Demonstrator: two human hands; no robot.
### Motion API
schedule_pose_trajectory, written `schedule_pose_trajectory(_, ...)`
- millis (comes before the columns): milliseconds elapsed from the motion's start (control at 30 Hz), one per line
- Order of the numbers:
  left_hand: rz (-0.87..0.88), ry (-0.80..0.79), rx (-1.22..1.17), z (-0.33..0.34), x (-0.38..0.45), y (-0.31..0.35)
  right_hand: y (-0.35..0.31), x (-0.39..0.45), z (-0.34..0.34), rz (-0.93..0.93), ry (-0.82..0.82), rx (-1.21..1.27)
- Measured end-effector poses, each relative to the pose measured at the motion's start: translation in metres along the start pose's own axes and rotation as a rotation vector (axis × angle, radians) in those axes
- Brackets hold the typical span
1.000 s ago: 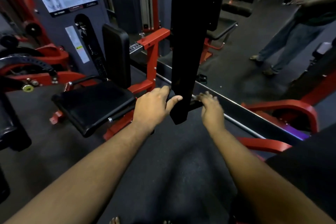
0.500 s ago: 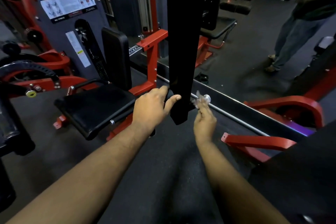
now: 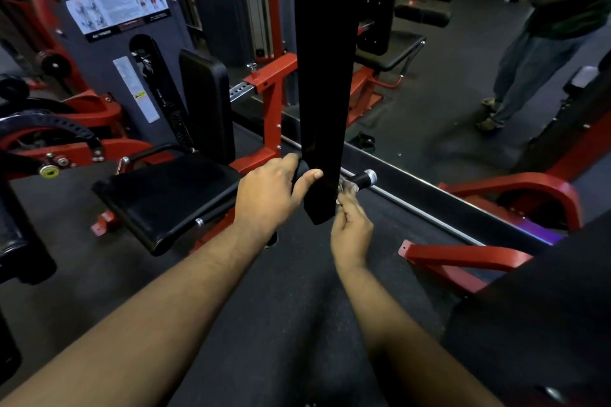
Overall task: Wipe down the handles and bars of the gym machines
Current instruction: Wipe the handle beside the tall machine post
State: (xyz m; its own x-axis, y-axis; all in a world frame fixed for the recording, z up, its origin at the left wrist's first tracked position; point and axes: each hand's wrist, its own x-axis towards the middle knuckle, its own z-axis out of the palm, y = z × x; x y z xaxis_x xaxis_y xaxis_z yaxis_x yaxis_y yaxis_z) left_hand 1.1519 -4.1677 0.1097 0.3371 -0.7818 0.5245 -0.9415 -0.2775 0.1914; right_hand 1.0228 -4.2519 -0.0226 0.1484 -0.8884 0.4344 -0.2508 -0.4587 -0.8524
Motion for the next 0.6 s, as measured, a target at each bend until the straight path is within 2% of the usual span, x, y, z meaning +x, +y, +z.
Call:
schedule_pose_trajectory(100,-0.002,-0.002,-0.009,0.000,-0.002,0.003,0.006,0.010,-0.010,0.055,0.142,-0.003)
schedule_pose_trajectory(167,0.002,0.003,-0.026,0.001,-0.004,0.004,0.012,0.035,-0.015,0.297,0.324,0.103)
schedule_pose_trajectory(233,-0.001,0.003,-0.038,0.002,-0.005,0.005,0.013,0.056,-0.013,0.570,0.438,0.377)
schedule_pose_trajectory(267,-0.004,0.004,-0.039,0.002,-0.004,0.005,0.008,0.059,-0.005,0.671,0.454,0.527)
schedule_pose_trajectory(333,-0.014,-0.001,-0.039,0.002,-0.003,0.004,-0.009,0.052,0.010,0.844,0.358,0.767)
schedule_pose_trajectory(433,-0.020,-0.004,-0.021,0.004,-0.003,0.000,-0.023,0.039,0.012,1.016,0.254,0.882)
schedule_pose_trajectory(500,-0.019,0.001,-0.030,0.005,-0.002,-0.001,-0.021,0.054,-0.002,1.102,0.261,0.942)
schedule_pose_trajectory(600,-0.016,-0.009,-0.027,0.004,-0.001,-0.001,-0.010,0.085,-0.016,1.171,0.381,1.068)
